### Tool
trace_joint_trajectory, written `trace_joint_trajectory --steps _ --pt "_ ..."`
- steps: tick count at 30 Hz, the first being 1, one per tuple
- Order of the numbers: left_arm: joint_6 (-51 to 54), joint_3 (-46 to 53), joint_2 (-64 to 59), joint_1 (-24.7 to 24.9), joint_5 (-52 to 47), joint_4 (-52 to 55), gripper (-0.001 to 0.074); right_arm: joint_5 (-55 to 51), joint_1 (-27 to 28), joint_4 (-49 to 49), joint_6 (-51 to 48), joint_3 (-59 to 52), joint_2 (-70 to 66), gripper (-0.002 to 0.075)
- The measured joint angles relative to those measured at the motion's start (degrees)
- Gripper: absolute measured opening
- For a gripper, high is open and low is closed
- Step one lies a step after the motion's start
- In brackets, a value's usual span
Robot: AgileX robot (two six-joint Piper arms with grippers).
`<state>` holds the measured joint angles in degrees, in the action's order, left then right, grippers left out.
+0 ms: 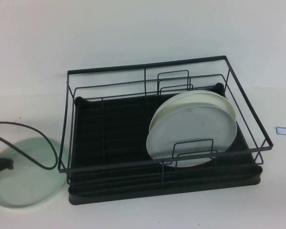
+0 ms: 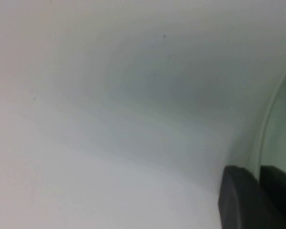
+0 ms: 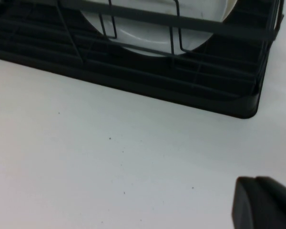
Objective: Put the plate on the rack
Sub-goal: Pick up the plate from the table
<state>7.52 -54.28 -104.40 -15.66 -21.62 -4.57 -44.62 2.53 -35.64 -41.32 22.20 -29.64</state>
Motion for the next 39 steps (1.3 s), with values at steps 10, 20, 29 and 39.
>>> trace_joint_trajectory --steps 10,20,29,39 --pt "0.5 0.6 13.1 -1.7 0.5 3.8 0.0011 2.3 0.0 -2.6 -0.1 0.0 0.0 0.0018" --pt "0.3 0.6 27.9 -1.7 5.1 2.3 0.0008 3.3 0.0 -5.4 -0.1 0.0 0.0 0.0018" --pt "0.3 0.6 24.3 -1.7 1.9 1.3 0.0008 2.1 0.0 -7.0 -0.1 0.0 0.0 0.0018" --pt "4.4 0.6 11.1 -1.7 -0.8 -0.9 0.0258 -0.7 0.0 -6.9 -0.1 -0.3 0.0 0.0018"
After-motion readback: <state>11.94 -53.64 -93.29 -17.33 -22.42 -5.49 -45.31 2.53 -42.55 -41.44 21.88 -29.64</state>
